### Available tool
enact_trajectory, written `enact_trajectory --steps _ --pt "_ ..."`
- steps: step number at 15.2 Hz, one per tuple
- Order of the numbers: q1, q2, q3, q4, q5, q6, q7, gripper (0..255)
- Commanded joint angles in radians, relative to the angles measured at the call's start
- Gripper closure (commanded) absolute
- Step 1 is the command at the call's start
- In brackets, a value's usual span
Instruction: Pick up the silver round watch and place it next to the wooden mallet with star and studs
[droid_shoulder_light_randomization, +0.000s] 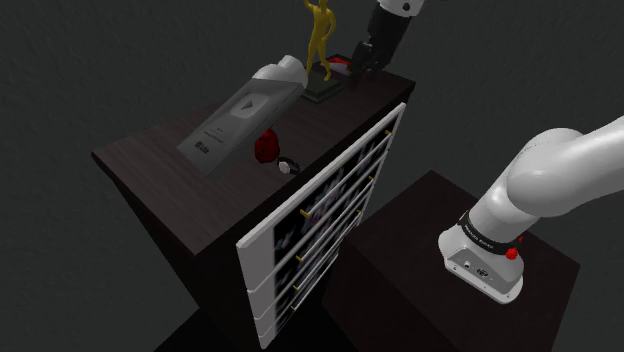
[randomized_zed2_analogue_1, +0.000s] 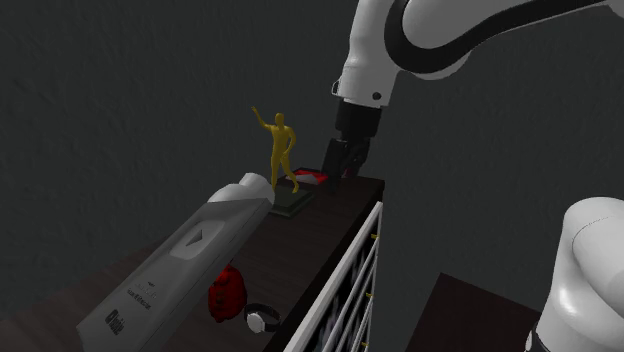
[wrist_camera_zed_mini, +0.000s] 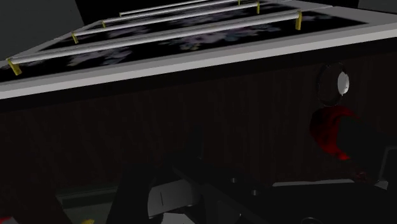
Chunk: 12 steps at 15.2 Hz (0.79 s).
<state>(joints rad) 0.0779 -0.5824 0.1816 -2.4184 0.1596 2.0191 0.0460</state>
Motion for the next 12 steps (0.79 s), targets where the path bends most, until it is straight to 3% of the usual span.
enact_trajectory --steps 1,12 --pt "0.017 0.037 0.027 -0.021 0.023 0.058 0.02 0" --pt "0.087 0.331 0.167 0.009 0.094 0.33 0.124 0"
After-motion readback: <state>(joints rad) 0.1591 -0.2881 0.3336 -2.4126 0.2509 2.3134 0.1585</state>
